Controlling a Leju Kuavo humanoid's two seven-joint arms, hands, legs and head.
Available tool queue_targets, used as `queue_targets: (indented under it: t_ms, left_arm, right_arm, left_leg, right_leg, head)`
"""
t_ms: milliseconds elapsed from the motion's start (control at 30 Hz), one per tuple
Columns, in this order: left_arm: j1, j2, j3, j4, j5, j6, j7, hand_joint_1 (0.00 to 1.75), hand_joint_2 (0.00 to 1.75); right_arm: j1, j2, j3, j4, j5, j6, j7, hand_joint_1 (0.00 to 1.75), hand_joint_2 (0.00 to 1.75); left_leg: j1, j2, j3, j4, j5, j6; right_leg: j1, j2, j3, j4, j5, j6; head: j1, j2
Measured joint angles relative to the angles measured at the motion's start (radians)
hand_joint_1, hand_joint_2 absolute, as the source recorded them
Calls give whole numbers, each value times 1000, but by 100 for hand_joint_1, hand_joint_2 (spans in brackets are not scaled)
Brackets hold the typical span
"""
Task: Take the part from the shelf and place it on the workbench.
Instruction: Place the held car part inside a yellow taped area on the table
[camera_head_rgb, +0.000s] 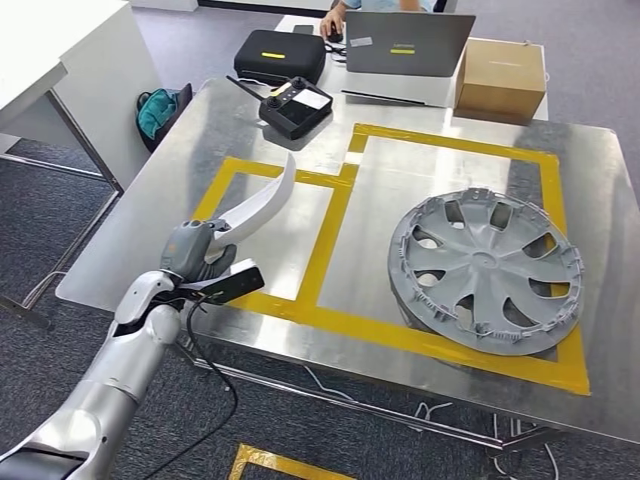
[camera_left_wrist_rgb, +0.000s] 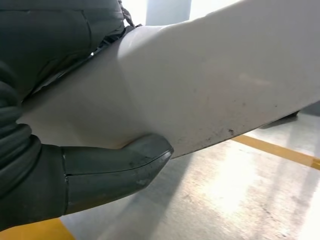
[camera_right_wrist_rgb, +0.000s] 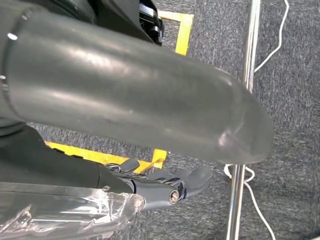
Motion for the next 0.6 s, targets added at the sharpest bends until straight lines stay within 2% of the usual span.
queue_targets:
  t_ms: [100,167,400,467,600]
  left_arm:
    - [-21,1,-13,29,-24,4,14,173,175]
    - [-37,2,-24,50,-75,10,52,173,175]
    - [-151,20,-102,198,-434,10,316,173,175]
    - [-177,24,-120,240,-486,7,346,173,175]
    - [-202,26,-137,291,-522,3,354,173,175]
  right_arm:
    - [0,0,1,1,1,1,0,0,0]
    - [0,0,1,1,3,3,1,0,0]
    - [1,0,9,6,19,4,14,0,0]
    - [1,0,11,9,24,4,20,0,0]
    - [2,0,14,13,31,4,27,0,0]
  left_leg:
    - [-1,0,0,0,1,-1]
    - [-2,0,0,1,1,-1]
    - [-5,0,-1,1,2,2]
    - [-6,0,-1,1,3,2]
    - [-6,0,-1,1,3,3]
  right_leg:
    - [-1,0,1,0,2,-1]
    - [-2,0,1,-1,3,0]
    - [-6,0,1,-3,7,5]
    - [-6,0,1,-3,7,5]
    - [-7,0,1,-3,7,5]
  head:
    - [0,0]
    - [0,0]
    - [0,0]
    - [0,0]
    - [0,0]
